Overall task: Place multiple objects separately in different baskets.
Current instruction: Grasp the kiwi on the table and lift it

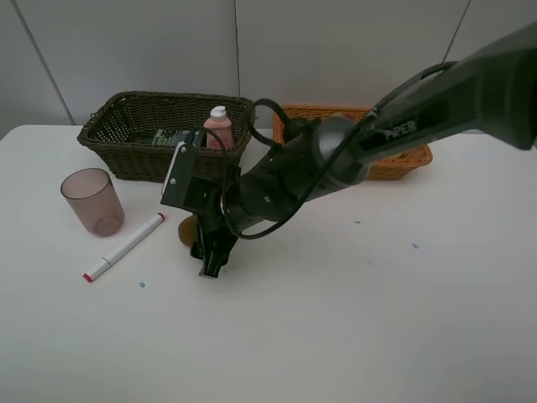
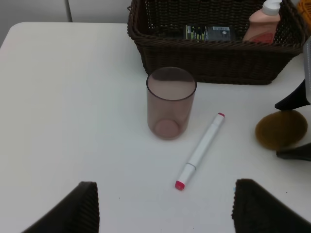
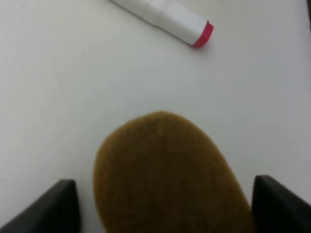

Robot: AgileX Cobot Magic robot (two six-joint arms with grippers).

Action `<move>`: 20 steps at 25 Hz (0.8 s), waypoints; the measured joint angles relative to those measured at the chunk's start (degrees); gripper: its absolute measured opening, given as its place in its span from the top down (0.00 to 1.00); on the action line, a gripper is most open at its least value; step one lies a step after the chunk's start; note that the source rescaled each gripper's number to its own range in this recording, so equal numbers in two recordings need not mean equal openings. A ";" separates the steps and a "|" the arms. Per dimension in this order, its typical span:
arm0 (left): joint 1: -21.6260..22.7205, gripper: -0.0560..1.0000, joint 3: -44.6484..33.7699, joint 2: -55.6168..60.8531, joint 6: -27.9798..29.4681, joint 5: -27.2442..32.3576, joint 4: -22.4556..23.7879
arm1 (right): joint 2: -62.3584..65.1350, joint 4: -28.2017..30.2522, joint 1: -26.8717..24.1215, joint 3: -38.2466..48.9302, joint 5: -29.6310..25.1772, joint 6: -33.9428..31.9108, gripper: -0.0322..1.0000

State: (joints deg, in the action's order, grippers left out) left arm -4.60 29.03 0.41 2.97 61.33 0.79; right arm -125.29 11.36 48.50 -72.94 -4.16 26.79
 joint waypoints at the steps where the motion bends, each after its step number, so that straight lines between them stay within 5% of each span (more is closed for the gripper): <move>1: 0.00 0.24 0.00 0.00 0.00 0.00 0.00 | 0.00 -0.15 0.00 0.00 0.00 0.00 0.52; 20: 0.00 0.24 0.00 0.00 0.00 0.00 0.00 | 2.35 -0.15 0.00 0.00 -1.60 0.00 0.52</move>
State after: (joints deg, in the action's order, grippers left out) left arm -4.60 29.03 0.41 2.97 61.33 0.79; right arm -122.95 11.21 48.50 -72.94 -5.76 26.79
